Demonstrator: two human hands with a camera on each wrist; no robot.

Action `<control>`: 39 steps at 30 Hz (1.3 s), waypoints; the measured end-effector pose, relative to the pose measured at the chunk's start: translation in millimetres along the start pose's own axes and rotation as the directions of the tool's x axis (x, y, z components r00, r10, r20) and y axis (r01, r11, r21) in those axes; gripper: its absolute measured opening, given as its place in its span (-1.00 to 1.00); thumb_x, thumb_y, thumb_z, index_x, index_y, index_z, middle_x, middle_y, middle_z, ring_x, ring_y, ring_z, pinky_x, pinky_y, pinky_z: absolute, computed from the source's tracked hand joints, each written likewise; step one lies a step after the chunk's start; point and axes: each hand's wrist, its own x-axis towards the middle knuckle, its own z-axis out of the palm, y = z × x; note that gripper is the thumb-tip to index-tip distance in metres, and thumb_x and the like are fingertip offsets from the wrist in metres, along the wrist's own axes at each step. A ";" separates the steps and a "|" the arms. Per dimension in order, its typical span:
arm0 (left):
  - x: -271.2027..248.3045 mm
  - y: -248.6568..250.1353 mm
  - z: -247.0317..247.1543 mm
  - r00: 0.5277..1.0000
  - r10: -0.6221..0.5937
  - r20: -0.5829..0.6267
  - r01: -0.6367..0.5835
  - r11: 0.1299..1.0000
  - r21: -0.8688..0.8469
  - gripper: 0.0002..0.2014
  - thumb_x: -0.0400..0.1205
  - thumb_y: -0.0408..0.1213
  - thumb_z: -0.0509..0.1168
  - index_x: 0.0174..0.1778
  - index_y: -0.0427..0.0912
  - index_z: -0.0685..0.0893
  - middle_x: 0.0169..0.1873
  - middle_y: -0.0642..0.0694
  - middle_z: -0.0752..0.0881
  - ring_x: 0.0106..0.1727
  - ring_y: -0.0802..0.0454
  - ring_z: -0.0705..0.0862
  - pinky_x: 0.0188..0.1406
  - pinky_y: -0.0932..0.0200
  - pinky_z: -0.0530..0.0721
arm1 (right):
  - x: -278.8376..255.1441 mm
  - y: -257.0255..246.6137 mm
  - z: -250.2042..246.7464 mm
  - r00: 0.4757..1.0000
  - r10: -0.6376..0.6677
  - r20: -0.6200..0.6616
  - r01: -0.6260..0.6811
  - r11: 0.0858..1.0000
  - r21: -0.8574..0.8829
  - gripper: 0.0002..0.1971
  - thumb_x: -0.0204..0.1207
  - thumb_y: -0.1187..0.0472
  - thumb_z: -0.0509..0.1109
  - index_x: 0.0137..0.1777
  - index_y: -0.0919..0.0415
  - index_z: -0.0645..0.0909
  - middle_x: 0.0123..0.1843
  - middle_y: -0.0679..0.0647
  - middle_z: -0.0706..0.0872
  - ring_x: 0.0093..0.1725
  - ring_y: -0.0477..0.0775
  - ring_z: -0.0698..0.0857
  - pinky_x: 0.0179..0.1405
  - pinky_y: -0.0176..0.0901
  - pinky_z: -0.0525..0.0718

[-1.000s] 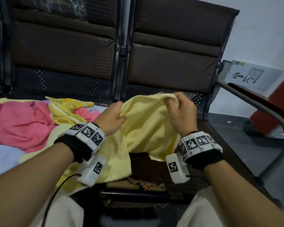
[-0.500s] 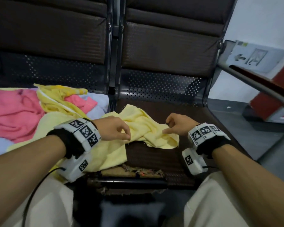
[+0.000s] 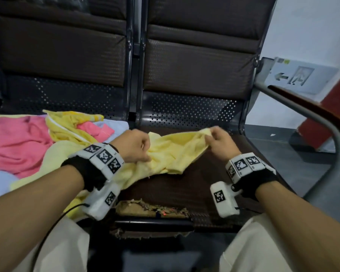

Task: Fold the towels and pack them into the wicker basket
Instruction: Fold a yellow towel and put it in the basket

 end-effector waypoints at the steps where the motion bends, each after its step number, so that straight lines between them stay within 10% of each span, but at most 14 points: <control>1: 1.1 5.6 -6.1 0.995 0.025 -0.093 -0.042 0.980 -0.192 -0.70 0.36 -0.33 0.56 -0.40 -0.06 0.51 -0.47 0.00 0.56 -0.44 0.10 0.51 -0.43 0.26 0.44 | 1.5 -6.1 -1.8 0.995 -0.026 -0.101 0.043 0.985 0.168 -0.85 0.61 0.33 0.24 -0.12 0.08 0.53 -0.06 0.11 0.67 -0.02 0.10 0.64 0.06 0.06 0.60; 6: 5.5 29.6 -18.4 0.960 -0.073 -0.268 -0.167 0.620 -0.767 -0.61 0.41 -0.77 0.24 -0.27 -0.10 0.53 -0.38 -0.08 0.58 -0.40 0.07 0.52 -0.49 0.20 0.50 | -0.4 -26.0 4.2 0.978 -0.067 -0.196 0.121 0.953 0.277 -0.79 0.60 0.25 0.24 -0.20 -0.03 0.60 -0.20 -0.12 0.68 -0.19 -0.19 0.61 -0.15 -0.27 0.55; 10: 8.9 31.9 2.6 0.982 -0.060 -0.176 -0.058 0.800 -0.597 -0.54 0.40 -0.76 0.06 -0.34 -0.05 0.59 -0.40 0.00 0.61 -0.39 0.05 0.49 -0.40 0.21 0.45 | -5.6 -20.5 13.6 0.985 0.039 0.166 -0.069 0.981 0.179 -0.92 0.53 0.15 0.42 0.01 0.04 0.63 -0.18 -0.05 0.72 -0.11 -0.03 0.70 -0.10 -0.16 0.67; 13: 11.1 27.8 6.3 0.989 -0.095 -0.112 0.023 0.852 -0.523 -0.51 0.41 -0.70 0.02 -0.44 -0.01 0.64 -0.70 0.16 0.56 -0.53 0.19 0.41 -0.58 0.32 0.43 | -10.9 -12.8 9.5 0.928 0.024 0.371 0.030 0.990 -0.139 -0.72 0.47 -0.03 0.48 0.11 0.05 0.61 -0.07 -0.01 0.71 -0.07 -0.02 0.68 -0.09 -0.11 0.65; 17: 16.7 23.4 6.0 0.977 -0.187 -0.103 0.096 0.815 -0.571 -0.61 0.53 -0.58 0.06 -0.39 -0.11 0.70 -0.42 -0.33 0.65 -0.27 -0.29 0.51 -0.25 0.02 0.50 | -25.8 -7.2 1.1 0.716 0.168 0.677 0.185 0.891 -0.416 -0.72 0.38 -0.20 0.50 -0.07 -0.14 0.53 -0.10 -0.28 0.61 -0.11 -0.26 0.57 -0.22 -0.38 0.44; 20: 19.7 18.4 10.2 0.988 -0.151 -0.039 0.112 0.862 -0.494 -0.81 0.51 -0.44 0.34 -0.23 -0.01 0.68 -0.18 -0.05 0.67 -0.08 0.00 0.58 -0.17 0.17 0.52 | -35.4 -5.8 6.4 0.591 0.255 0.766 0.157 0.894 -0.419 -0.56 0.37 -0.11 0.55 0.20 0.01 0.61 0.15 -0.12 0.71 0.17 -0.04 0.65 0.26 -0.14 0.55; 24: 17.6 11.3 11.9 0.994 -0.088 0.069 0.107 0.929 -0.355 -0.45 0.36 -0.55 0.45 0.22 0.00 0.59 0.14 -0.06 0.59 0.11 0.02 0.59 0.12 0.06 0.60 | -35.6 -4.3 13.0 0.664 0.322 0.675 0.218 0.780 -0.587 -0.60 0.45 0.04 0.50 0.18 0.28 0.63 0.12 0.21 0.76 0.03 0.13 0.72 0.17 0.03 0.68; 28: 12.1 7.3 6.2 0.994 -0.016 0.110 0.051 0.945 -0.324 -0.23 0.33 -0.66 0.39 0.45 -0.03 0.45 0.36 -0.06 0.50 0.39 -0.01 0.48 0.37 0.07 0.49 | -35.2 -10.2 9.4 0.780 0.176 0.601 -0.069 0.978 -0.196 -0.90 0.56 0.39 0.29 -0.13 0.22 0.58 -0.26 0.14 0.75 -0.23 0.10 0.75 -0.14 -0.01 0.76; 32: 6.5 -3.4 2.2 0.980 -0.022 0.200 0.068 0.972 -0.223 -0.23 0.44 -0.68 0.25 0.55 -0.06 0.33 0.44 -0.13 0.47 0.42 -0.06 0.48 0.39 0.04 0.52 | -28.6 -25.6 11.7 0.903 0.073 0.424 -0.104 0.993 0.049 -0.89 0.53 0.41 0.31 -0.01 0.24 0.58 -0.21 0.07 0.71 -0.26 -0.04 0.71 -0.25 -0.12 0.74; 39: -4.9 -24.7 2.8 0.973 -0.088 0.215 0.091 0.996 -0.002 -0.40 0.65 -0.50 0.07 0.62 -0.05 0.16 0.52 -0.10 0.40 0.50 -0.03 0.41 0.34 0.34 0.33 | -22.1 -43.6 33.5 0.920 0.070 0.386 -0.055 0.997 -0.049 -0.97 0.58 0.23 0.29 -0.07 0.09 0.50 -0.06 0.02 0.62 -0.01 0.06 0.66 -0.18 -0.07 0.66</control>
